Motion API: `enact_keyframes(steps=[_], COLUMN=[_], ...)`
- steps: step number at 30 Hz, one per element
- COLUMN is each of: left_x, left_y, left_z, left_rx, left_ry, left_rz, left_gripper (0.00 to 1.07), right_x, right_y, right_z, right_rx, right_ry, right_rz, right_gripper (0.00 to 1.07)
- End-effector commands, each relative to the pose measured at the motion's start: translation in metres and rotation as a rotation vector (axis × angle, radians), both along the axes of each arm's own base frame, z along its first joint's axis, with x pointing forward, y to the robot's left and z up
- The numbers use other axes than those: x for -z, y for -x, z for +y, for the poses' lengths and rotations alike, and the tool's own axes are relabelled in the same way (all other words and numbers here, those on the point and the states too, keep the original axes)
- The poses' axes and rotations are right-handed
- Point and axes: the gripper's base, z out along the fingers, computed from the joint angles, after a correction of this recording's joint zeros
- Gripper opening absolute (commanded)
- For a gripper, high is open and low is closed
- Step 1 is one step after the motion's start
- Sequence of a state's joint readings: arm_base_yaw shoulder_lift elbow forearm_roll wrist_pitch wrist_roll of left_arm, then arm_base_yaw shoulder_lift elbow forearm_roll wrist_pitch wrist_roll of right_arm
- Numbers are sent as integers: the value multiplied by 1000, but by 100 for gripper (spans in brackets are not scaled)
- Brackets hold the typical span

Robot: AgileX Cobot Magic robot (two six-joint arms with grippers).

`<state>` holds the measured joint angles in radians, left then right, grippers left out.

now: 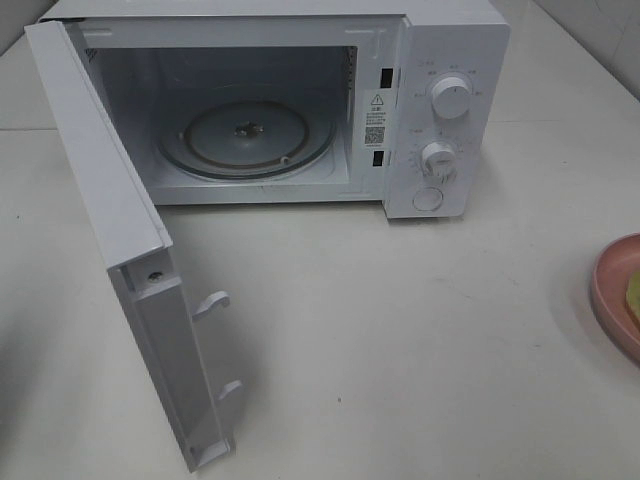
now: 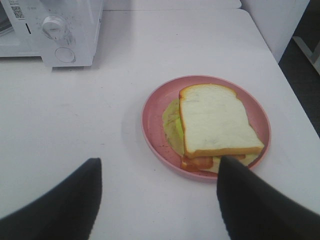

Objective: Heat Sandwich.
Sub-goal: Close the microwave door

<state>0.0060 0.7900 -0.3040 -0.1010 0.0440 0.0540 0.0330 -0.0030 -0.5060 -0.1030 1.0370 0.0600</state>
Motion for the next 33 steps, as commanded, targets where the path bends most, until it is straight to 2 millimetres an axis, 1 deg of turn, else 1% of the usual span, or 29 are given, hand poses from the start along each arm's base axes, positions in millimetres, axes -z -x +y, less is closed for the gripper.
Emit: enact_keyframes(steps=[1,4,6,7,10,13,14,17,24,27,30,31,32,33], left_x=[4,9,16,16,21,22,25,27,42,45,52,54,54,55], left_y=[-12,-19,-31,-31,-45,-51,-56,-60,-71,-73,-79,-84,-84,-85], left_z=[2,3,3,3,2,0,-4,-9,-28,-31,-41,-49,-49,-54], left_rx=[-20,-18,-13,-13,17,48,102,148,342,369,411,442,442,457], left_ry=[-9,-22,-41,-41,-79,-98,-117,-100,-1,27,53,59,59,63], left_rz=[-76,-79,-86,-86,-150,-188,-221,-250,-300,-315,-299,-291,-291,-290], left_gripper=[0,0,0,0,0,0,0,0,0,0,0,0,0,0], right_x=[-1,-1,-1,-1,-1,-1,-1,-1,-1,-1,-1,-1,-1,-1], right_y=[4,4,4,4,4,4,4,4,4,4,4,4,4,4], right_z=[0,0,0,0,0,0,0,0,0,0,0,0,0,0], right_rx=[4,4,4,4,4,4,4,4,4,4,4,4,4,4], right_ry=[11,11,11,11,11,11,11,11,11,11,11,11,11,11], right_rz=[-40,-40,-40,-40,-40,-40,-40,-40,-40,-40,-40,-40,-40,-40], right_gripper=[63,63,63,63,63,63,63,63,63,63,63,63,63,63])
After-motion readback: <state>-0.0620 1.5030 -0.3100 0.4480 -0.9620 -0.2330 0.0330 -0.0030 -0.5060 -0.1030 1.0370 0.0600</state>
